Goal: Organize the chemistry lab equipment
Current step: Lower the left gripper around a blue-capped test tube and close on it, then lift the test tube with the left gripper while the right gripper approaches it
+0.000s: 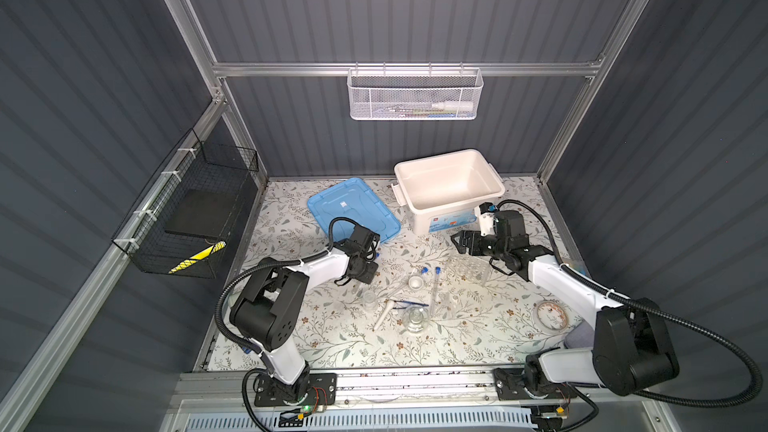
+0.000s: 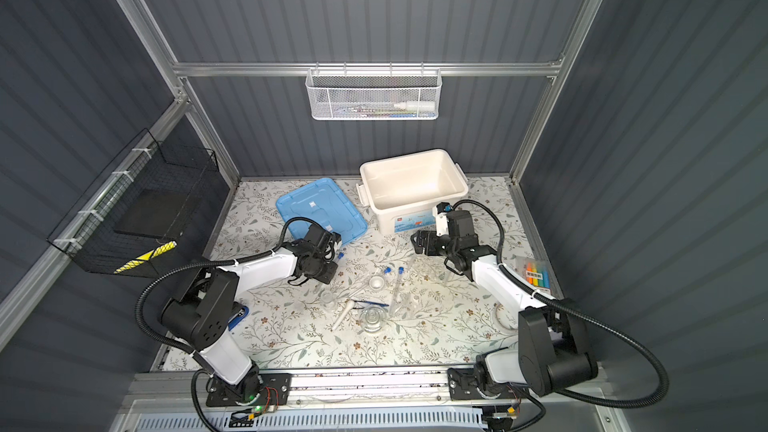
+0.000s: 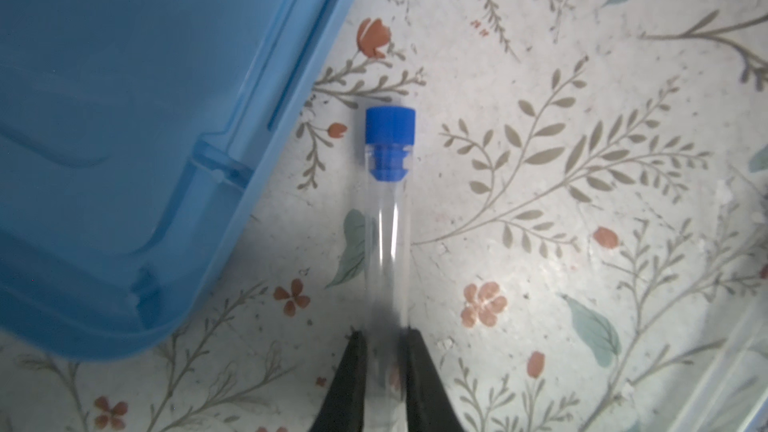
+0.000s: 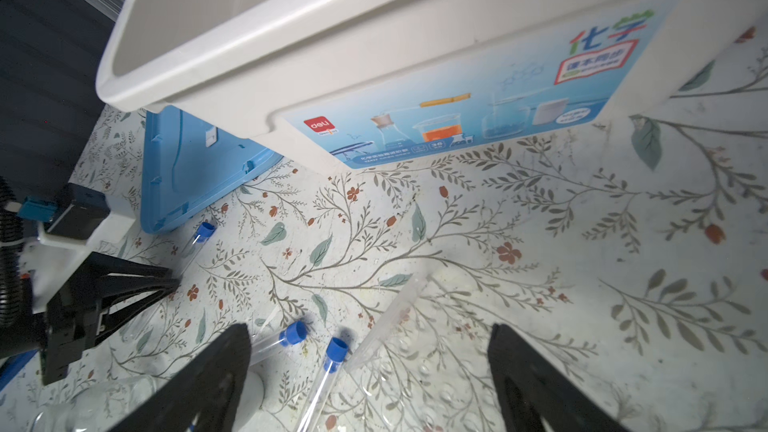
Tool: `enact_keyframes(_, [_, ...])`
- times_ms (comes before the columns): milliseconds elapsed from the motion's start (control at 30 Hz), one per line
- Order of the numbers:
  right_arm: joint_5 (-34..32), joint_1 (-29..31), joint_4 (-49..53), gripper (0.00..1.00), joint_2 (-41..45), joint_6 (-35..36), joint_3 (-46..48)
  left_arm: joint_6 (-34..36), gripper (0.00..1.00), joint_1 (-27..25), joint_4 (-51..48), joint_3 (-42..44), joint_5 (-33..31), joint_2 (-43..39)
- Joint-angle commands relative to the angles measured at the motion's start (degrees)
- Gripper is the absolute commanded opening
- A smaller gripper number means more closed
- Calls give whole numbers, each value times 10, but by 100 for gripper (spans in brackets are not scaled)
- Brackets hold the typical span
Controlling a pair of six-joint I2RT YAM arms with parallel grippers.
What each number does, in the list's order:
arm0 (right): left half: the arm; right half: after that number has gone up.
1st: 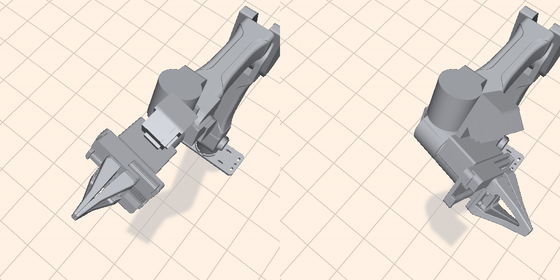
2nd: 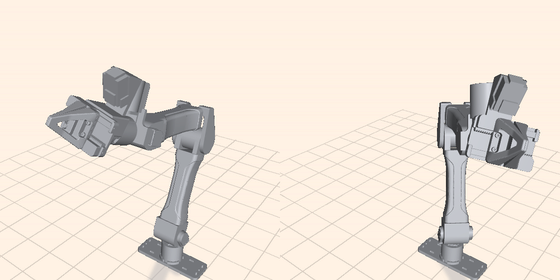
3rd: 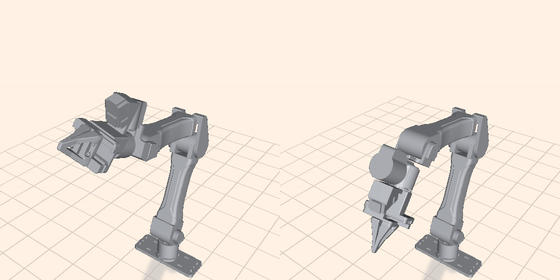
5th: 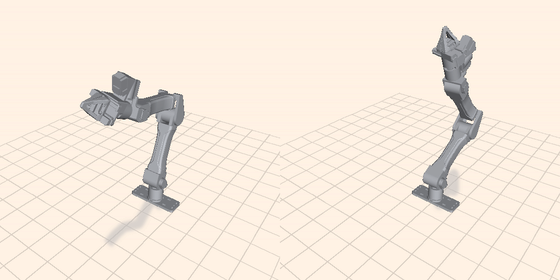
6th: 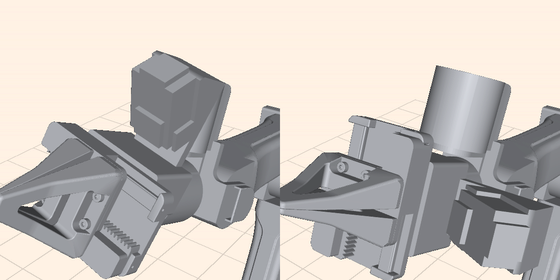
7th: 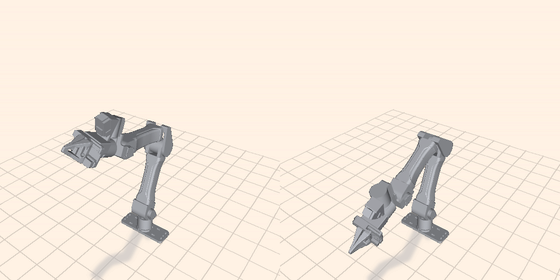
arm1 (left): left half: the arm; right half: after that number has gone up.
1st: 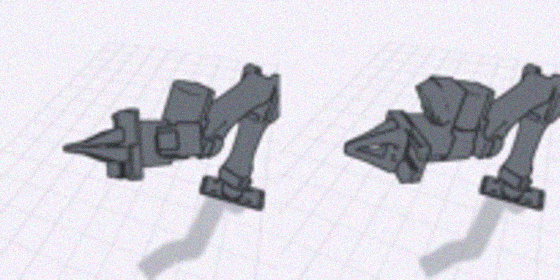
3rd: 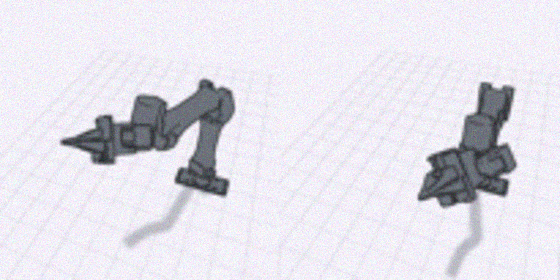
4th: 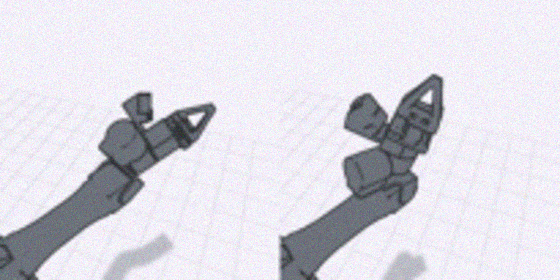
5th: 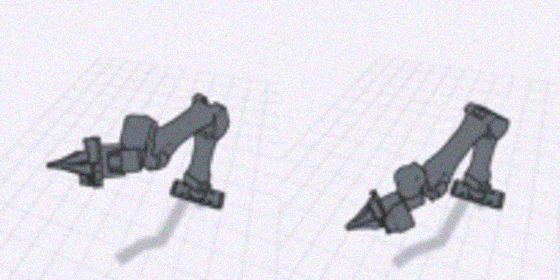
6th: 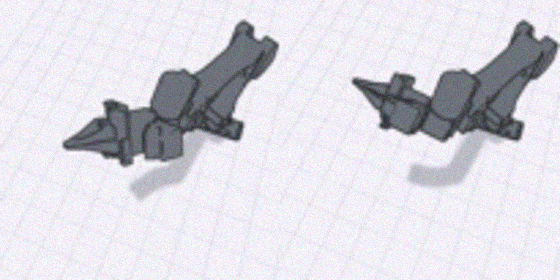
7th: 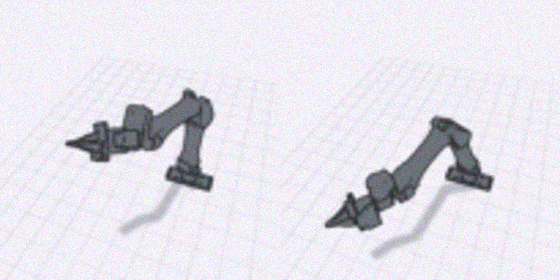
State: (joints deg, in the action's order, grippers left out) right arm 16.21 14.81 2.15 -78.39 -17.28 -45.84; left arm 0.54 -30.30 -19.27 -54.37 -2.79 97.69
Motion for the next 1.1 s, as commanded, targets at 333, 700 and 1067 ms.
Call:
enact_keyframes(333, [110, 31, -29, 81, -70, -79, -41, 24, 17, -2, 26, -6, 28, -9])
enact_keyframes(700, [121, 64, -46, 88, -93, -100, -56, 59, 17, -3, 45, -11, 38, -30])
enact_keyframes(1067, [142, 81, -90, 99, -106, -124, -57, 88, 17, -5, 78, -10, 56, -56])
